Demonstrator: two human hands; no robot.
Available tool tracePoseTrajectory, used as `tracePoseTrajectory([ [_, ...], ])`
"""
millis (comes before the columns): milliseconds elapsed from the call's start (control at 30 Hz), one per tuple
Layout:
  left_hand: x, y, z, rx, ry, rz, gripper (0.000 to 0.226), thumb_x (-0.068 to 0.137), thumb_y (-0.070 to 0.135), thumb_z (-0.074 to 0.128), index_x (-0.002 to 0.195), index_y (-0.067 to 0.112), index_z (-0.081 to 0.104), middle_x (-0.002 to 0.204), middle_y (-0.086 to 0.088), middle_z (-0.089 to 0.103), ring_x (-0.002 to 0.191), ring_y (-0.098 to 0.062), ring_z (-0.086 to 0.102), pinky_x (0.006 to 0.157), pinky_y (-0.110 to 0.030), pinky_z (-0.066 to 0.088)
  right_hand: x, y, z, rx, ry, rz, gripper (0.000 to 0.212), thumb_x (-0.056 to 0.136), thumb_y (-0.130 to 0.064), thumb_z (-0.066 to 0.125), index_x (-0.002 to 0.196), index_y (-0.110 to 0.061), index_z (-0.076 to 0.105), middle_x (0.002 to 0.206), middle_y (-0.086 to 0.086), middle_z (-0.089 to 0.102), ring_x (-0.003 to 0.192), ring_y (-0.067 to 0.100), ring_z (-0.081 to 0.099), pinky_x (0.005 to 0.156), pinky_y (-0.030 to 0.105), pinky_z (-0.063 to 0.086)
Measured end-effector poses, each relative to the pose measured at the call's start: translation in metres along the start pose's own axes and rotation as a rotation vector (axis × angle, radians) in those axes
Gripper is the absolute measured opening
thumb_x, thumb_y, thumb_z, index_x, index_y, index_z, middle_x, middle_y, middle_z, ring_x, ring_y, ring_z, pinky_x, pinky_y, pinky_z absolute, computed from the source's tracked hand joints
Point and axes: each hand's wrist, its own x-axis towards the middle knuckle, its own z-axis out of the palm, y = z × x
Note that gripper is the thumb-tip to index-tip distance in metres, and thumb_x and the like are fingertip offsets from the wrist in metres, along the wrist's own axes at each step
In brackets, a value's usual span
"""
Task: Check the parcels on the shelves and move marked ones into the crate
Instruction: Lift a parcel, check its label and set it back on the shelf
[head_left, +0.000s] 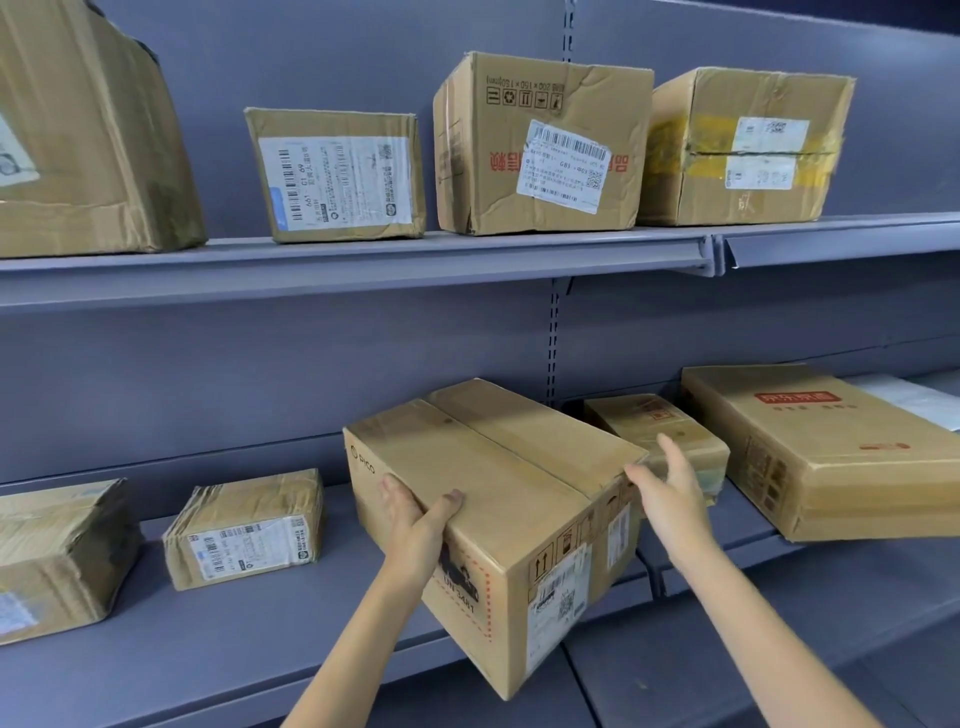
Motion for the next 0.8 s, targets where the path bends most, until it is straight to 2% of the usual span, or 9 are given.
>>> tracePoseTrajectory([
  [100, -0.004, 0.007, 0.0, -0.02, -0.039, 0.01, 0.076, 0.056, 0.044, 0.067, 0.12, 0.023, 0.034, 0.126, -0.007, 0.047, 0.116, -0.019, 0.049, 0.1, -0.038, 0.042, 0.02, -0.001, -0.001, -0.018, -0.147, 0.04, 0.052, 0.094, -0.029, 0.05, 0.143, -0.022, 0.033, 0.149, 0.004, 0.034, 0.135, 0.024, 0.032, 0.108, 0.042, 0.028],
  [200, -0.008, 0.011, -0.004, -0.012, -0.07, -0.009, 0.062, 0.067, 0.036, 0.061, 0.121, 0.026, 0.033, 0.125, -0.003, 0.048, 0.114, -0.017, 0.05, 0.093, -0.032, 0.041, 0.014, 0.003, -0.001, -0.07, -0.172, 0.028, 0.05, 0.093, -0.034, 0.049, 0.14, -0.023, 0.036, 0.142, 0.008, 0.042, 0.128, 0.025, 0.039, 0.103, 0.041, 0.033],
  [333, -0.015, 0.013, -0.014, 0.003, -0.092, -0.088, 0.062, 0.076, 0.042, 0.057, 0.133, 0.027, 0.036, 0.126, 0.001, 0.056, 0.112, -0.018, 0.056, 0.1, -0.037, 0.043, -0.018, 0.009, -0.011, -0.1, -0.218, -0.023, 0.065, 0.087, -0.044, 0.056, 0.144, -0.033, 0.027, 0.149, -0.002, 0.033, 0.136, 0.022, 0.03, 0.11, 0.047, 0.029],
  [467, -0.009, 0.025, -0.032, 0.021, -0.09, -0.138, 0.036, 0.095, 0.018, 0.052, 0.129, 0.01, 0.047, 0.125, -0.011, 0.06, 0.106, -0.023, 0.059, 0.093, -0.035, 0.047, -0.044, 0.005, -0.019, -0.16, -0.34, -0.064, 0.089, 0.074, -0.032, 0.076, 0.145, -0.034, 0.023, 0.145, -0.008, 0.037, 0.134, 0.016, 0.033, 0.106, 0.038, 0.033],
  [567, -0.011, 0.041, -0.038, 0.106, -0.104, -0.165, 0.019, 0.093, 0.009, 0.054, 0.112, 0.007, 0.054, 0.126, -0.014, 0.058, 0.095, -0.02, 0.059, 0.084, -0.029, 0.046, -0.049, 0.002, -0.012, -0.262, -0.27, -0.112, 0.089, 0.074, -0.027, 0.076, 0.146, -0.027, 0.024, 0.142, -0.002, 0.043, 0.131, 0.018, 0.037, 0.102, 0.034, 0.035],
  [633, -0.021, 0.052, -0.038, 0.206, -0.131, -0.165, 0.03, 0.088, 0.009, 0.061, 0.115, 0.011, 0.049, 0.127, -0.008, 0.054, 0.095, -0.016, 0.056, 0.083, -0.027, 0.043, -0.053, 0.0, -0.005, -0.28, -0.222, -0.133, 0.088, 0.074, -0.028, 0.076, 0.146, -0.024, 0.026, 0.138, 0.001, 0.047, 0.128, 0.019, 0.04, 0.101, 0.034, 0.037],
  [700, -0.035, 0.058, -0.04, 0.325, -0.139, -0.146, 0.057, 0.085, 0.015, 0.067, 0.133, 0.013, 0.037, 0.133, 0.001, 0.042, 0.108, -0.014, 0.048, 0.088, -0.024, 0.038, -0.057, 0.0, 0.002, -0.307, -0.198, -0.168, 0.087, 0.074, -0.03, 0.076, 0.145, -0.023, 0.027, 0.135, 0.001, 0.05, 0.124, 0.018, 0.043, 0.098, 0.031, 0.038],
  [767, -0.052, 0.062, -0.041, 0.484, -0.172, -0.071, 0.063, 0.085, 0.024, 0.066, 0.138, 0.011, 0.033, 0.132, 0.007, 0.029, 0.117, -0.007, 0.035, 0.088, -0.016, 0.03, -0.06, -0.002, 0.008, -0.38, -0.196, -0.214, 0.086, 0.075, -0.034, 0.074, 0.145, -0.021, 0.026, 0.134, 0.002, 0.05, 0.123, 0.018, 0.044, 0.096, 0.03, 0.038],
  [800, -0.057, 0.06, -0.041, 0.603, -0.201, -0.031, 0.072, 0.085, 0.033, 0.065, 0.142, 0.007, 0.028, 0.137, 0.005, 0.023, 0.127, -0.007, 0.026, 0.094, -0.018, 0.028, -0.06, -0.003, 0.011, -0.436, -0.202, -0.24, 0.087, 0.075, -0.037, 0.074, 0.145, -0.019, 0.025, 0.135, 0.003, 0.049, 0.124, 0.019, 0.043, 0.096, 0.03, 0.039],
])
